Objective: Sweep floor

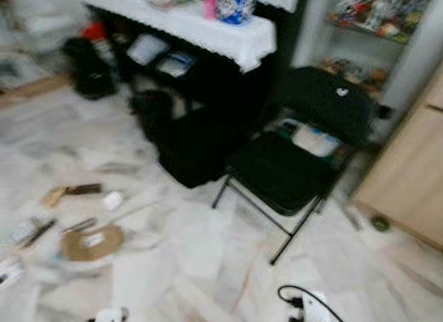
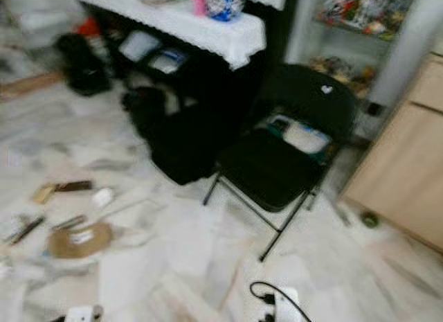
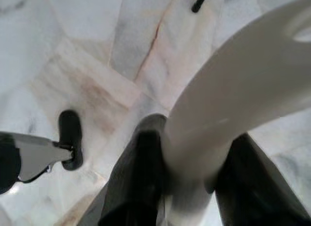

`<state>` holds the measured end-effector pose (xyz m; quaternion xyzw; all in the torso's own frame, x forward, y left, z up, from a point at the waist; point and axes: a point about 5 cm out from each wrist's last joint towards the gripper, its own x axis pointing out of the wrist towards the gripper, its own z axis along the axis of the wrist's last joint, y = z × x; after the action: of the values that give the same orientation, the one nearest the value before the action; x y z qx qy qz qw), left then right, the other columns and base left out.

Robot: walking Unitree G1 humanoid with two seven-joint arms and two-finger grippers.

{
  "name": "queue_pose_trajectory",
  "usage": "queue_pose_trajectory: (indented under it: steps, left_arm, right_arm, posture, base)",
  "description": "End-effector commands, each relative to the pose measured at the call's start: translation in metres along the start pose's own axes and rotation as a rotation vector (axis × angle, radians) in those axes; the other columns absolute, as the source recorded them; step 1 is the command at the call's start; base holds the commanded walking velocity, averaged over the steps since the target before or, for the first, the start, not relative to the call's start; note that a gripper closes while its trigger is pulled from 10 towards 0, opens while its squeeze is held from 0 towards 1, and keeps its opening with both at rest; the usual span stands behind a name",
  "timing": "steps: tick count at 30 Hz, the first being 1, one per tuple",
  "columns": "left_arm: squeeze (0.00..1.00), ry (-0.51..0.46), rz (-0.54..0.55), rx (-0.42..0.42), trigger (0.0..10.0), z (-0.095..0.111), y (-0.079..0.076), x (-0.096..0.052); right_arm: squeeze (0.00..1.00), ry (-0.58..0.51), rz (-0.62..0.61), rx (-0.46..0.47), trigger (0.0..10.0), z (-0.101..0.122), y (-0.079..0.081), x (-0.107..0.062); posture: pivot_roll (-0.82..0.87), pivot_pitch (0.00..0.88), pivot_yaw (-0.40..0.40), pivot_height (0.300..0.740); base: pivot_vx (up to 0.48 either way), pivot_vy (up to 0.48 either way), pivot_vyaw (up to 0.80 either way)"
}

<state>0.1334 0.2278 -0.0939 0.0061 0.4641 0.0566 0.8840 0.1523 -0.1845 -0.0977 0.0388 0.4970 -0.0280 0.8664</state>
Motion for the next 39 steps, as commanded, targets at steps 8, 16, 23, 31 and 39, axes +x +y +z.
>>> queue_pose_trajectory:
  steps: [8,16,23,31,39]
  left_arm:
    - [0.0,0.029,0.0,-0.03,10.0,-0.0069,0.0019,-0.0017]
    - [0.0,0.032,-0.004,-0.029,10.0,-0.0081,-0.001,-0.0016]
    - [0.0,0.035,-0.003,-0.032,10.0,-0.0086,-0.0005,-0.0018]
    - [0.0,0.034,-0.004,-0.034,10.0,-0.0065,-0.002,-0.0008]
    - [0.0,0.035,-0.003,-0.031,10.0,-0.0075,-0.0053,-0.0007]
  right_arm:
    - [0.0,0.0,0.026,-0.009,10.0,0.0019,0.0072,0.001]
    - [0.0,0.001,0.027,-0.017,10.0,0.0017,0.007,0.001]
    - [0.0,0.004,0.029,-0.023,10.0,0.0013,0.007,0.001]
    - [0.0,0.007,0.028,-0.032,10.0,0.0006,0.0061,0.0008]
    - [0.0,0.007,0.023,-0.032,10.0,0.0006,0.0063,0.0008]
  posture:
    - [0.06,0.074,-0.087,0.74]
    - [0.06,0.076,-0.09,0.74]
    - [0.06,0.078,-0.091,0.74]
    - [0.06,0.081,-0.093,0.74]
    - [0.06,0.081,-0.093,0.74]
  base:
    - [0.0,0.0,0.8]
    - [0.0,0.0,0.8]
    - [0.0,0.0,0.8]
    - [0.0,0.0,0.8]
    - [0.0,0.0,0.77]
